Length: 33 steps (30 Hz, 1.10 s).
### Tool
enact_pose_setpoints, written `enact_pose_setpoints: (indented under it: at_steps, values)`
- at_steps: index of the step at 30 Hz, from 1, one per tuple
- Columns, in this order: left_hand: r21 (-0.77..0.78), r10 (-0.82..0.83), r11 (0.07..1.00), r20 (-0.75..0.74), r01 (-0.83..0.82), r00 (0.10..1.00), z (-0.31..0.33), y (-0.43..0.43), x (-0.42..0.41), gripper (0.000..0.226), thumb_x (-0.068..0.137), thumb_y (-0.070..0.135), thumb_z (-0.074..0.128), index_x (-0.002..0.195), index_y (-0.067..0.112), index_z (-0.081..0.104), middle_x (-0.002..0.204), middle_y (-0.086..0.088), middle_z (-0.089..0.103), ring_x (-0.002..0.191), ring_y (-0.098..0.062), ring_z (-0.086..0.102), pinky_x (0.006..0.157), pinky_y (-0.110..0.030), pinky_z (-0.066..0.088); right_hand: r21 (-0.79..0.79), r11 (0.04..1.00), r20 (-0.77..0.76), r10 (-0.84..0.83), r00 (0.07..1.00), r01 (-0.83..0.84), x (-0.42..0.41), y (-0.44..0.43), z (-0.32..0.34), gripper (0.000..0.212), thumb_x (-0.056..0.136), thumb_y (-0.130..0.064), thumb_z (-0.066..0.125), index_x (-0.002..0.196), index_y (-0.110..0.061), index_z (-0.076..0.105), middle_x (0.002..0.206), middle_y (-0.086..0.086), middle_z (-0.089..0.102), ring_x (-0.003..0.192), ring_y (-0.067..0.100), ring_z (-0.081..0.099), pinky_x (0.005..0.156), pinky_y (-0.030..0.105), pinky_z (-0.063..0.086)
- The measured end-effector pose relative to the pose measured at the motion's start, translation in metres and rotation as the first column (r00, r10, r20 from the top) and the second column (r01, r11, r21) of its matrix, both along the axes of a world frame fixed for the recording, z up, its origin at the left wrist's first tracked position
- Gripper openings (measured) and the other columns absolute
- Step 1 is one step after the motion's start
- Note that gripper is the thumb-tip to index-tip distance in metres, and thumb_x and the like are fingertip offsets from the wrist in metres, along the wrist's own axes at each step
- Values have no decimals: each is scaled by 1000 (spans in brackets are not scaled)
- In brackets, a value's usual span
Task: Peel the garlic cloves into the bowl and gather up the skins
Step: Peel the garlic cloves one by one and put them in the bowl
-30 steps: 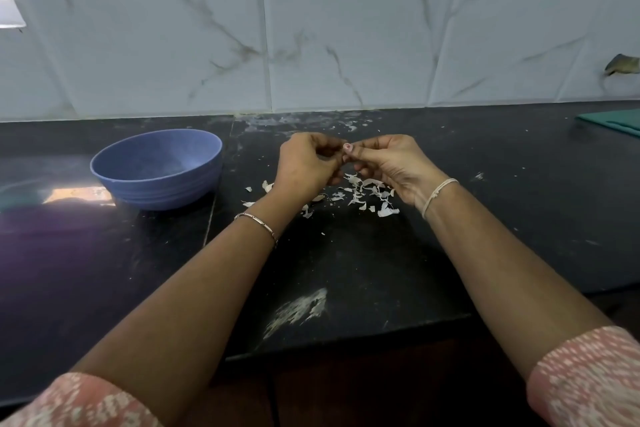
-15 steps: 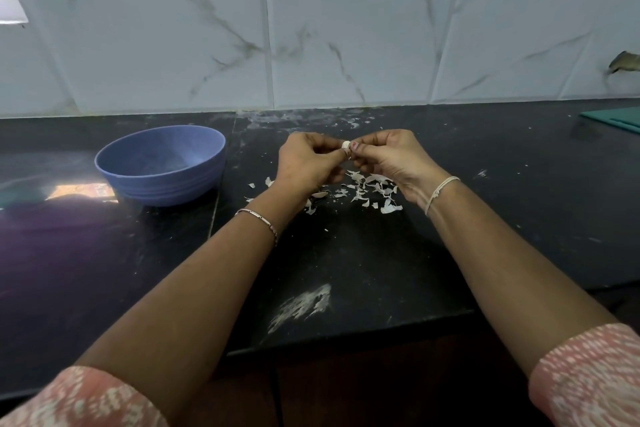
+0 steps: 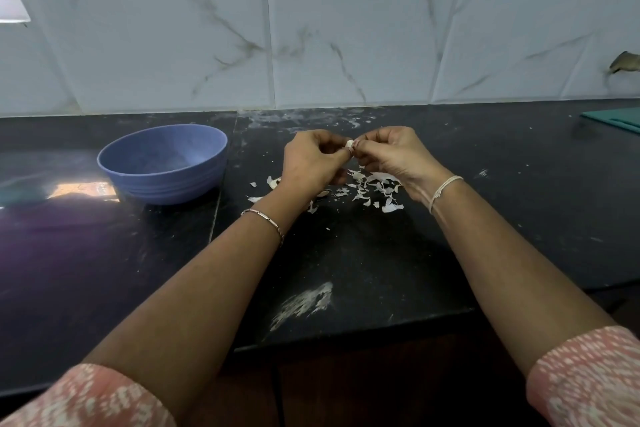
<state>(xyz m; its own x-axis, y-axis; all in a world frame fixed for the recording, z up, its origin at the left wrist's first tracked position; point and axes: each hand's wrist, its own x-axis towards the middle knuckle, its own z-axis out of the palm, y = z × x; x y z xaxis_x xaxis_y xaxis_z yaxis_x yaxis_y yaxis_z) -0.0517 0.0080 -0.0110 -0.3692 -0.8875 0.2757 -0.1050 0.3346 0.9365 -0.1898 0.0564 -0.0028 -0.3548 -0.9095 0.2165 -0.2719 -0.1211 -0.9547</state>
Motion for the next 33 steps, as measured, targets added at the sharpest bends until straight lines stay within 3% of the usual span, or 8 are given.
enact_pose_setpoints:
  at_steps: [6,10,12,15,18,22,28,33]
  values:
    - [-36,-3,999,-31,2,1000,1,1,-1,14,89,6,65,102,11,69,79,2,65,53,-15,67,60,-38,62,10,999,-229,-44,972,48,5,-5,-7,12,94,-15,59,83,-13,62,69,-1,58,61,9,53,60,26,44]
    - [-18,-34,999,-96,33,995,2,0,-1,15,91,4,63,105,6,67,89,-6,61,49,-10,62,55,-31,60,-14,983,-501,-165,850,182,-3,-8,-9,14,93,-18,59,79,-21,59,68,-7,58,64,9,54,65,30,46]
    - [43,-61,997,-104,66,993,1,0,-2,13,92,6,64,104,7,66,93,-11,63,49,-10,62,53,-29,59,-63,984,-388,-178,904,167,-4,-6,-5,10,94,-21,62,86,-18,66,77,-4,64,71,10,59,70,32,52]
    - [109,-72,990,-125,86,990,0,-1,-3,14,91,10,68,104,7,66,95,-11,66,50,-11,63,52,-27,57,-110,991,-156,-90,984,73,1,2,0,14,93,-24,66,88,-12,70,79,0,67,65,7,59,62,23,52]
    - [125,-65,989,-151,84,986,-2,-3,-2,18,89,15,71,104,4,69,91,-9,70,51,-10,62,52,-25,56,-148,986,-144,-100,985,79,2,3,-1,10,83,-19,77,82,-10,72,73,0,68,66,8,60,62,21,53]
    - [145,-73,985,-150,95,986,-3,-2,-1,19,89,14,70,105,4,70,94,-10,71,51,-8,63,51,-23,55,-117,991,-94,-77,993,66,1,2,-1,5,82,-13,77,82,-10,73,75,2,69,70,12,61,63,19,52]
    - [160,-68,983,-151,92,986,-5,-4,-1,18,88,11,71,104,2,70,94,-11,70,50,-9,63,51,-23,55,-105,992,-155,-83,984,67,3,1,-2,8,85,-14,75,78,-18,71,73,-1,69,67,9,60,64,19,51]
    - [158,-66,983,-147,89,987,-5,-4,-1,18,86,12,73,101,2,71,94,-13,71,51,-10,64,51,-24,55,-105,990,-204,-109,973,89,2,-2,-5,8,86,-15,72,79,-18,70,78,3,69,73,14,60,75,35,55]
